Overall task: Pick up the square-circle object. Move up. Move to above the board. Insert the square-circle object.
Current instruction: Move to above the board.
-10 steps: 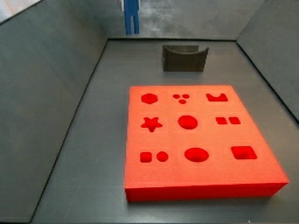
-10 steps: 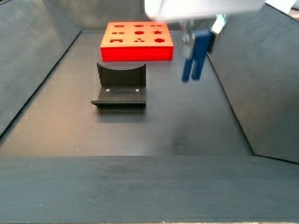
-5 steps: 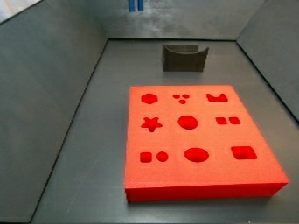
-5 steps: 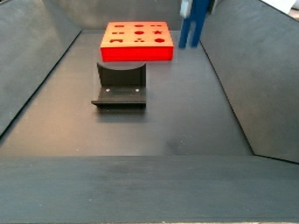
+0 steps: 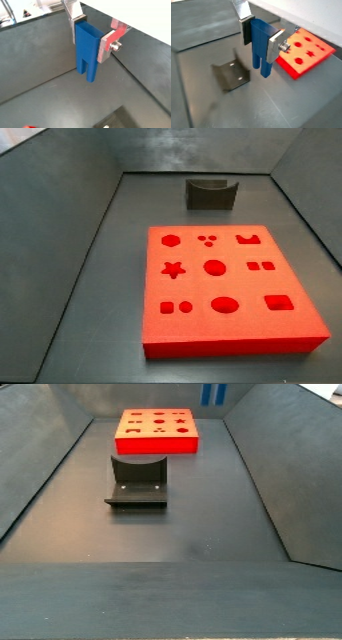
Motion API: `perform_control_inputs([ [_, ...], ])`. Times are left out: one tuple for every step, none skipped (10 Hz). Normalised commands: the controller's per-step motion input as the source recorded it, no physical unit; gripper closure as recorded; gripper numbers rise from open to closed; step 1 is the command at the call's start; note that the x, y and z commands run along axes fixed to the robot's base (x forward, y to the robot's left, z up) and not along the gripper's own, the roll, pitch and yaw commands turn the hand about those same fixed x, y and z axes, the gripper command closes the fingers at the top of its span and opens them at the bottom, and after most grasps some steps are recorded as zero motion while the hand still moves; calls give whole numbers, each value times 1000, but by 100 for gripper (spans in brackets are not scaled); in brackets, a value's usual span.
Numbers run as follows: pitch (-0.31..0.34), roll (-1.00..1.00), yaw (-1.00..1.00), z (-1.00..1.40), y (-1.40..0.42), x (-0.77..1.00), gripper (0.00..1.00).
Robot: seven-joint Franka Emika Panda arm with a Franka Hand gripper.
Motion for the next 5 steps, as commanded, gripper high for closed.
perform_control_inputs([
  [256,160,-976,200,-1000,152,100],
  [227,134,-807,197,-1000,155,100],
  [193,101,-534,197,-1000,162,100],
  [166,34,-267,200,-1000,174,100],
  [148,-1,-63,200,-1000,189,100],
])
